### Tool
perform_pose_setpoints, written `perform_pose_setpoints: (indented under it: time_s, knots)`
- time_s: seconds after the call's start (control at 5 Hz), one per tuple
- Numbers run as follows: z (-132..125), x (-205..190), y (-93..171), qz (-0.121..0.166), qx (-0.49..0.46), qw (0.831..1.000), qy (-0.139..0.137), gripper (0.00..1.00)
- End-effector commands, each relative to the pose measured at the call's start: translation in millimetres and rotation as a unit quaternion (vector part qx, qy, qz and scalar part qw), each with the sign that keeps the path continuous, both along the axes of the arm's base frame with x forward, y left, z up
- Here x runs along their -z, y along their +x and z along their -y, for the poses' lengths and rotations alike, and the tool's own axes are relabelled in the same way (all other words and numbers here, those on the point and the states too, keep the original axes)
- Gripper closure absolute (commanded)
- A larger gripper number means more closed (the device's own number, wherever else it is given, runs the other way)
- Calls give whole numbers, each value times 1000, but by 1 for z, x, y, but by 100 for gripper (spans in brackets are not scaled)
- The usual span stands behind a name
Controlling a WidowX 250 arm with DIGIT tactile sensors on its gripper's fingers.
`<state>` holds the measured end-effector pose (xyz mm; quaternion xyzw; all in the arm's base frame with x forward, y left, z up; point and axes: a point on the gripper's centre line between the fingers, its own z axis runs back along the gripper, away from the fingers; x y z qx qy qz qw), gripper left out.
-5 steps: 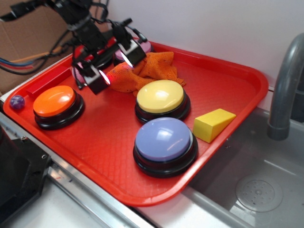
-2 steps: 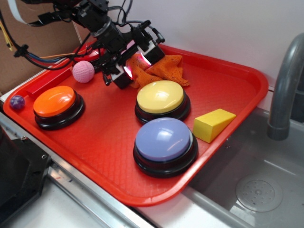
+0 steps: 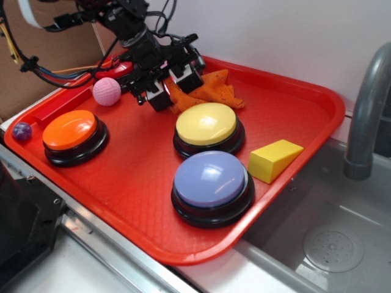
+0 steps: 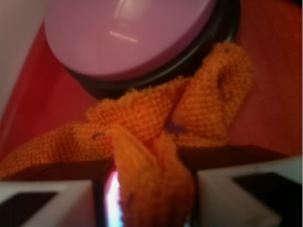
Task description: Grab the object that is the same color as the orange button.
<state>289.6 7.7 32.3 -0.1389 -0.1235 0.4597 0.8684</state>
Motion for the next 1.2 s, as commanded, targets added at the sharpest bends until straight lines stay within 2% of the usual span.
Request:
perform_pose_setpoints:
  time_s: [0.0,0.2,0.4,0.6,0.8,1.0]
  knots:
    - [-7,-63,-8,-82,151,982,76,100]
    - [-5,-91,-28,-130,244,957,89,100]
    - [-1,-115,-58,-150,279,943,107,100]
    - [3,-132,-89,-135,324,931,102,100]
    - [4,-135,-110,-127,321,933,102,100]
    - [-4,-134,-112,-139,310,935,102,100]
